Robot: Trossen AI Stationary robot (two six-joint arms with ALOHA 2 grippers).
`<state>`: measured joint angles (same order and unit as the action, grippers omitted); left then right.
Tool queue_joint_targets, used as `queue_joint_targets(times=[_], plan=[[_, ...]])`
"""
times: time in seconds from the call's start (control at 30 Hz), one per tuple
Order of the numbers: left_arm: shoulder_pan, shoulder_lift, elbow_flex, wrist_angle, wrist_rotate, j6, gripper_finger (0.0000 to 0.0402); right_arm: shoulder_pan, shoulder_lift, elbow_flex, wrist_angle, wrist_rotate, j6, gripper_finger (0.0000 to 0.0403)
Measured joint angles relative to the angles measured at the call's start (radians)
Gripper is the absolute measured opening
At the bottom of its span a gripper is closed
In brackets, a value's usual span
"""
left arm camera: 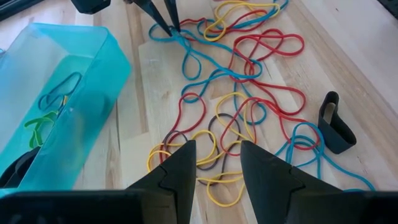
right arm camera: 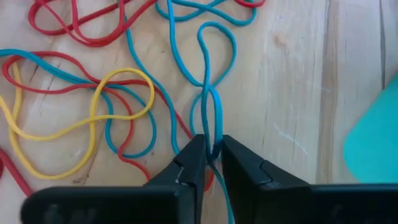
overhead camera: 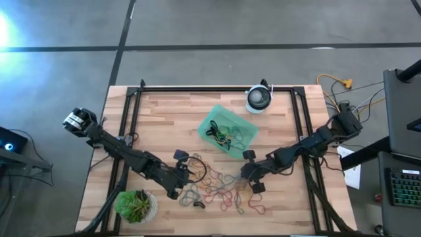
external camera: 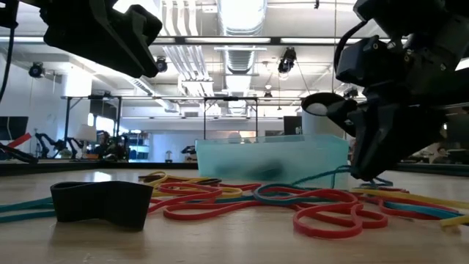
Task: Pick and place rubber bands into bin
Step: Put the blue rubber band into the blue bin
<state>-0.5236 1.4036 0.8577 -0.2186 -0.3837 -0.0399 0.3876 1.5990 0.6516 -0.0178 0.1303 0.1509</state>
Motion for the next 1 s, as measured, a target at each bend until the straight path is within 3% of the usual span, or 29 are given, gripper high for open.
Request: queue_joint_targets(times=[0.33,0.73,1.0], plan=[[0.000,0.000,0.000,0.000,0.000,0.000,0.0111,0.000,0.000,-0.002,-0.002,0.000,-0.012,0.0090],[0.000,0.000,0.000,0.000,0.000,0.000,0.0111,0.000,-0.005,-0.002,-0.104,0.002,0.040,0.0064],[0.000,0.000,-0.001,-0.001,0.000,0.000,0.0111,0.000,-0.005,-0.003,-0.110,0.004,0.050,0.0073]])
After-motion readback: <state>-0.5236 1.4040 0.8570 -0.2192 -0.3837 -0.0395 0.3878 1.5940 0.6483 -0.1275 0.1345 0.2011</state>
